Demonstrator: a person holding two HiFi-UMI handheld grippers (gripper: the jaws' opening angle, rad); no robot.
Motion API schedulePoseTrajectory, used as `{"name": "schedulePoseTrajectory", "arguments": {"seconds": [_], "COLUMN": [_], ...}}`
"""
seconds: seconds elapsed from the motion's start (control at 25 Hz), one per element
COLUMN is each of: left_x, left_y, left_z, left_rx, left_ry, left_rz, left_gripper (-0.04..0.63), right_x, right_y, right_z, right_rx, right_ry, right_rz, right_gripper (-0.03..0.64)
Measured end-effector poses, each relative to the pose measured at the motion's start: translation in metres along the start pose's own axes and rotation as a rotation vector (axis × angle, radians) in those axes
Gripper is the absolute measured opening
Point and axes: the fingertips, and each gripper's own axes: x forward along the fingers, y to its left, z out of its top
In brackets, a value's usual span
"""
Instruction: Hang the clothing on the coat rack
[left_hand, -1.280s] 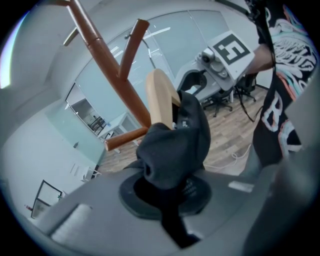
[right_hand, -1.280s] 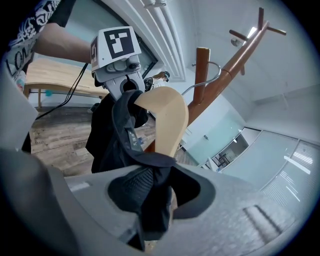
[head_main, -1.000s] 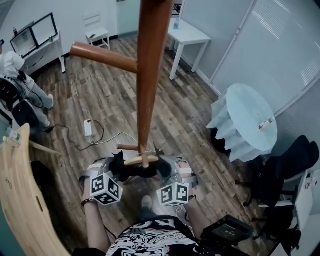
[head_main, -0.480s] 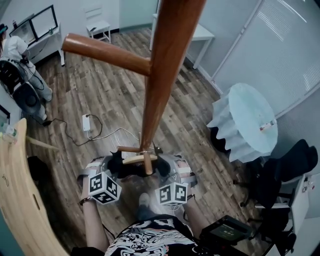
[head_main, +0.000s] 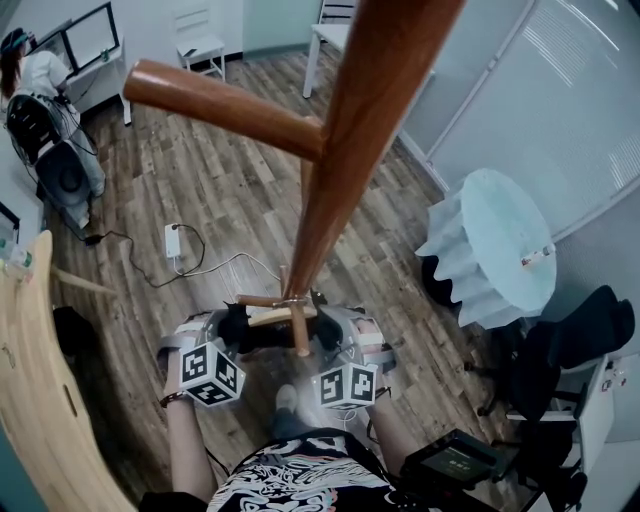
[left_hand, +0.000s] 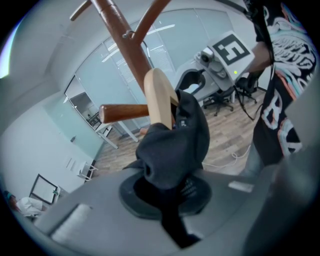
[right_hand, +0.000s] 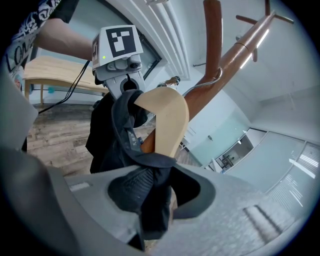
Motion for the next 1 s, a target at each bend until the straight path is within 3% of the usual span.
{"name": "schedulePoseTrajectory", "arguments": {"seconds": [0.56,0.88,1.0], "left_x": [-0.003,0.002,0.001], "left_y": [0.010,0.008,0.014], "left_z": [0.006,-0.005,-0.006], "left_rx": [0.010,0.043,0.026], "left_ry": [-0.016,0.012,0.011], "left_rz": [0.074,0.129,0.174], "left_gripper": [0.000,0.034,0.110], "right_x": [0.004,0.002,0.001], "right_y": [0.000,0.002,-0.001], "right_z": [-0.002,-0.005,-0.011], "right_rx": [0.028,0.057,0.091], "right_ry": [-0.002,0.000,0.014], "right_rz": [-0.017,-0.012,-0.008], "right_gripper": [0.107,0.109,0.168]}}
